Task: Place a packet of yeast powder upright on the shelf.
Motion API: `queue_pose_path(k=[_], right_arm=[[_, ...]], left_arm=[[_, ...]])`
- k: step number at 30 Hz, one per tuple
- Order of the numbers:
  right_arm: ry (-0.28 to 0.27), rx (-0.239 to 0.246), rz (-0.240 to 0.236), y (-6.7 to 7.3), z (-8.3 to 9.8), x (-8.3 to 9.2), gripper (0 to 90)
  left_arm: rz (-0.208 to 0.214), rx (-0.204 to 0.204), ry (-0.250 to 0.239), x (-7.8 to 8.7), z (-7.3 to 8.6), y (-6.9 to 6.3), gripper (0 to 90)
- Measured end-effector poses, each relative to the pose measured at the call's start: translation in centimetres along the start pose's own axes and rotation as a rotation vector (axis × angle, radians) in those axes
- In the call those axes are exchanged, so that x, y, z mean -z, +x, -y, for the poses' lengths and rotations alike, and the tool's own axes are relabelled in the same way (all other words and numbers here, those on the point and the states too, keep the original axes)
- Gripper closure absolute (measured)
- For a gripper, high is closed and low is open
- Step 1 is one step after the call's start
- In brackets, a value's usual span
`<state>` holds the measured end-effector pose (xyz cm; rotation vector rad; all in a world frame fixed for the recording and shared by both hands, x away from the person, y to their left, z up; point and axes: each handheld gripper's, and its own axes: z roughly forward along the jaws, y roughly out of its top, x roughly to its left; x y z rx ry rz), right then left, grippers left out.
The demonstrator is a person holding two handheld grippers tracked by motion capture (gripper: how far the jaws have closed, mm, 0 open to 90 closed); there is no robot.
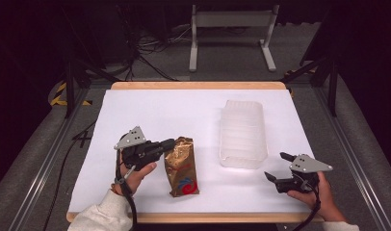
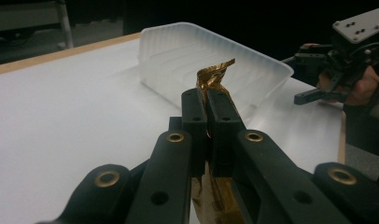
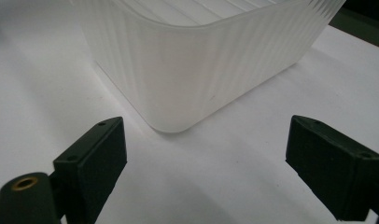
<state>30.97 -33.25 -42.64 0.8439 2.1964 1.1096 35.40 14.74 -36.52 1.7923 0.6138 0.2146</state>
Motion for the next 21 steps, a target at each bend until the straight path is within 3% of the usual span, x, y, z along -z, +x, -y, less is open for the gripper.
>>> queue_pose_path(k=[7, 21], right_arm=[[-0.007, -0.006, -0.002, 0.0, 0.1, 0.1, 13.0], [-0.005, -0.008, 0.005, 0.2, 0.2, 0.0, 13.1]], left_arm=[[0.006, -0.047, -0.005, -0.3, -0.8, -0.8, 87.3], [0.046, -0.071, -0.04, -2.3, -3.1, -1.3, 87.4]])
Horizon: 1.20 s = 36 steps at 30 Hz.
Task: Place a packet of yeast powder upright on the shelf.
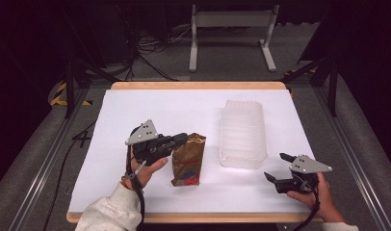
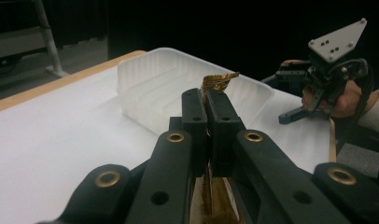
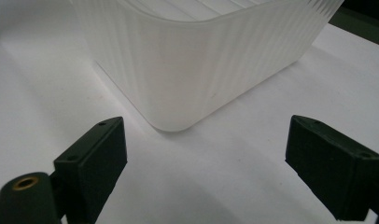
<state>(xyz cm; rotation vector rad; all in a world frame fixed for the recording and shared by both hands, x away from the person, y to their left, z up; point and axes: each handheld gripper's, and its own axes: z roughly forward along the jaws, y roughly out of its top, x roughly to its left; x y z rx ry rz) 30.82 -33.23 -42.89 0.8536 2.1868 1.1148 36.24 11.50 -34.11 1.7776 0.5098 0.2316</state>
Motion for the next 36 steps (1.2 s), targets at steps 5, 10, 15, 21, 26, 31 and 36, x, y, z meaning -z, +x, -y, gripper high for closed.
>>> queue_pose_path(k=[5, 10, 15, 21, 26, 31, 36], right_arm=[[0.001, -0.005, 0.004, -0.1, 0.2, 0.2, 13.1], [0.008, -0.012, 0.011, -0.1, 0.5, 0.7, 13.1], [0.014, -0.018, 0.024, 0.0, 0.9, 1.1, 13.1], [0.018, -0.022, 0.03, 0.1, 1.1, 1.5, 13.1], [0.02, -0.02, 0.036, 0.1, 1.3, 1.6, 13.1], [0.023, -0.015, 0.03, 0.2, 1.2, 1.5, 13.1], [0.025, -0.014, 0.029, 0.2, 1.2, 1.5, 13.1]], left_arm=[[0.014, -0.024, -0.016, -1.1, -1.5, 0.1, 87.5], [0.03, -0.04, -0.028, -2.0, -2.8, 0.3, 87.5], [0.068, -0.05, -0.042, -3.6, -4.3, 0.6, 87.5], [0.113, -0.075, -0.037, -5.5, -5.4, 0.5, 87.5], [0.121, -0.108, -0.041, -6.2, -6.4, 0.4, 87.5], [0.138, -0.115, -0.064, -6.7, -7.5, 0.7, 87.5], [0.154, -0.124, -0.077, -7.3, -8.6, 0.6, 87.5]])
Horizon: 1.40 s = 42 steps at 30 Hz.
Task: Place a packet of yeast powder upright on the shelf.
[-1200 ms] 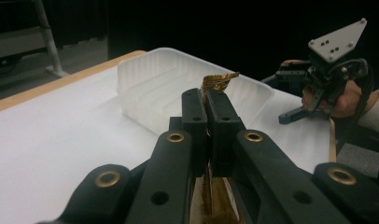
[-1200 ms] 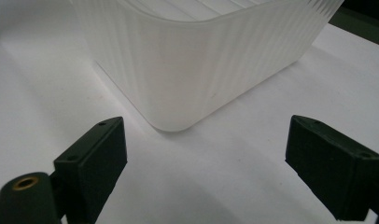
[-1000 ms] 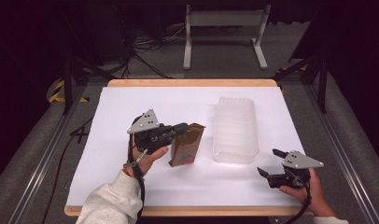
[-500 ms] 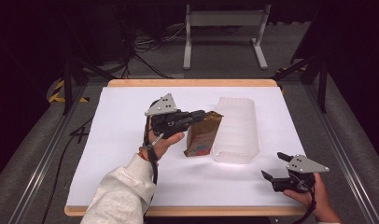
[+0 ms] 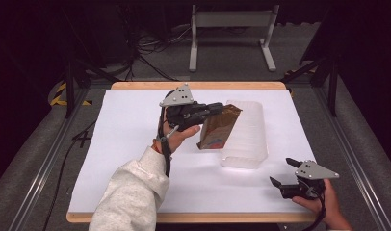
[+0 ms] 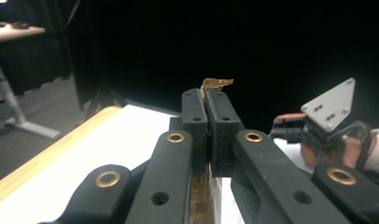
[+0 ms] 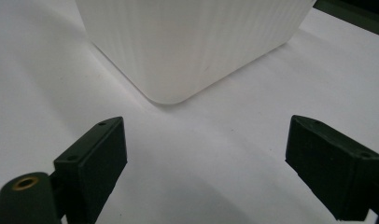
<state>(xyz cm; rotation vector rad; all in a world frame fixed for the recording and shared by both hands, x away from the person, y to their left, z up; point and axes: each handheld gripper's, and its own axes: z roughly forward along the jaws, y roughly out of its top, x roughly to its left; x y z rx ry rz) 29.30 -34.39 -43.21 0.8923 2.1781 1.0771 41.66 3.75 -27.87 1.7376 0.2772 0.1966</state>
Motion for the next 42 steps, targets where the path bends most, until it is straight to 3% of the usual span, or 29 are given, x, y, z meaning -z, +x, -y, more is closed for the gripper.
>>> queue_pose_path(k=[8, 14, 24, 28, 34, 42], right_arm=[[0.0, 0.001, -0.004, 0.0, 0.0, 0.0, 13.1], [0.002, 0.003, -0.011, 0.0, 0.0, -0.1, 13.1], [0.005, 0.004, -0.014, 0.0, 0.1, -0.2, 13.1], [0.006, 0.006, -0.017, 0.1, 0.1, -0.2, 13.1], [0.006, 0.006, -0.019, 0.1, 0.1, -0.2, 13.1], [0.006, 0.008, -0.018, 0.1, 0.1, -0.3, 13.1]], left_arm=[[0.054, -0.014, -0.017, -1.9, -1.0, -0.5, 87.5], [0.1, -0.009, -0.027, -3.6, -0.7, -0.8, 87.5], [0.135, 0.007, -0.048, -5.8, -0.1, -1.0, 87.3], [0.155, 0.012, -0.055, -6.5, 0.6, -1.0, 87.3], [0.153, 0.022, -0.03, -7.2, 1.9, -0.7, 87.2], [0.183, 0.085, -0.035, -7.8, 4.4, -0.1, 86.9]])
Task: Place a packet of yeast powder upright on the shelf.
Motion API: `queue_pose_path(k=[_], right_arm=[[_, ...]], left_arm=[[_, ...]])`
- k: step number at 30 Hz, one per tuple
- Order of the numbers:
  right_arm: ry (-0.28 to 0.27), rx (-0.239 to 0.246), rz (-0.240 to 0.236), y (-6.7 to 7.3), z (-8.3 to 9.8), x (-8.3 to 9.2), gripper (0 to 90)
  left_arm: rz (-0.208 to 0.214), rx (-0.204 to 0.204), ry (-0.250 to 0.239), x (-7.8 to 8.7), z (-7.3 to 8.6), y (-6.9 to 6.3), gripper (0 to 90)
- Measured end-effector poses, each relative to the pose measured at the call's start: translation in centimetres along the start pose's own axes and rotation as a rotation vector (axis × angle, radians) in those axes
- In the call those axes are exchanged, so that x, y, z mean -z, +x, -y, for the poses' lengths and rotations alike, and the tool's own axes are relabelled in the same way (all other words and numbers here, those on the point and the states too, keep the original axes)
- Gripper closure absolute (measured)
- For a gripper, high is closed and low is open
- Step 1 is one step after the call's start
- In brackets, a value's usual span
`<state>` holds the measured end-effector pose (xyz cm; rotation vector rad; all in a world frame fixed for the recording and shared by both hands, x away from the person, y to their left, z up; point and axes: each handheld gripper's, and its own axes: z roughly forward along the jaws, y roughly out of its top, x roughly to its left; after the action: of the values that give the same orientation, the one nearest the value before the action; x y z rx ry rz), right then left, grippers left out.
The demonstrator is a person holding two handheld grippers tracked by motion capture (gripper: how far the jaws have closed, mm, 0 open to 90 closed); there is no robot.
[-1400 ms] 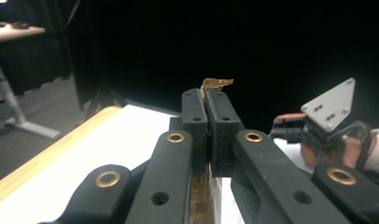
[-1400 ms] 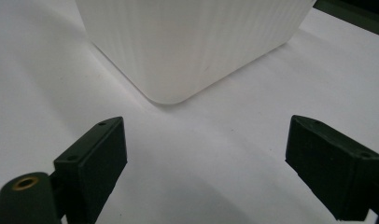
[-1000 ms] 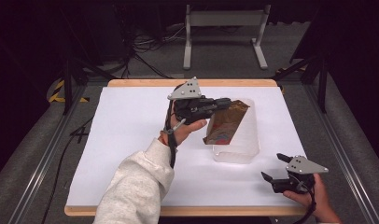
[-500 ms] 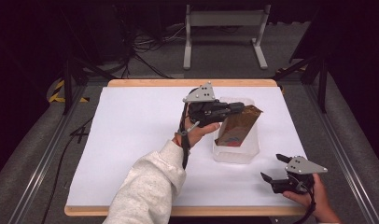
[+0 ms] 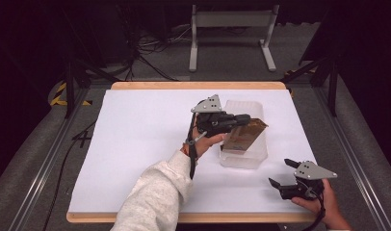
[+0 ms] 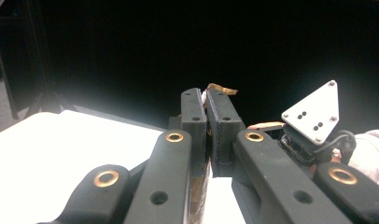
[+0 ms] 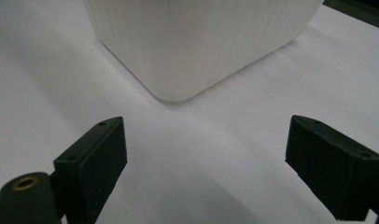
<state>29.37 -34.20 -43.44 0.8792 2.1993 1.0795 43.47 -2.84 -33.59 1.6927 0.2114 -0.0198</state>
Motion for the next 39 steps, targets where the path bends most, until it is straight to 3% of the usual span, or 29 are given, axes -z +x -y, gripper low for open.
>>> queue_pose_path(k=[15, 19, 25, 39], right_arm=[[0.008, 0.003, -0.005, 0.1, 0.0, -0.2, 13.1], [0.008, 0.001, -0.007, 0.1, -0.1, -0.3, 13.1], [0.014, 0.002, -0.005, 0.1, -0.1, -0.3, 13.1], [0.019, 0.01, -0.011, 0.2, -0.1, -0.5, 13.1]], left_arm=[[-0.032, 0.047, -0.002, 1.0, 2.6, 0.8, 86.8], [-0.05, 0.038, 0.009, 1.4, 2.8, 0.7, 86.8], [-0.053, 0.077, -0.016, 2.1, 3.5, 1.3, 86.8], [-0.092, 0.039, 0.006, 2.3, 3.4, 0.9, 86.4]])
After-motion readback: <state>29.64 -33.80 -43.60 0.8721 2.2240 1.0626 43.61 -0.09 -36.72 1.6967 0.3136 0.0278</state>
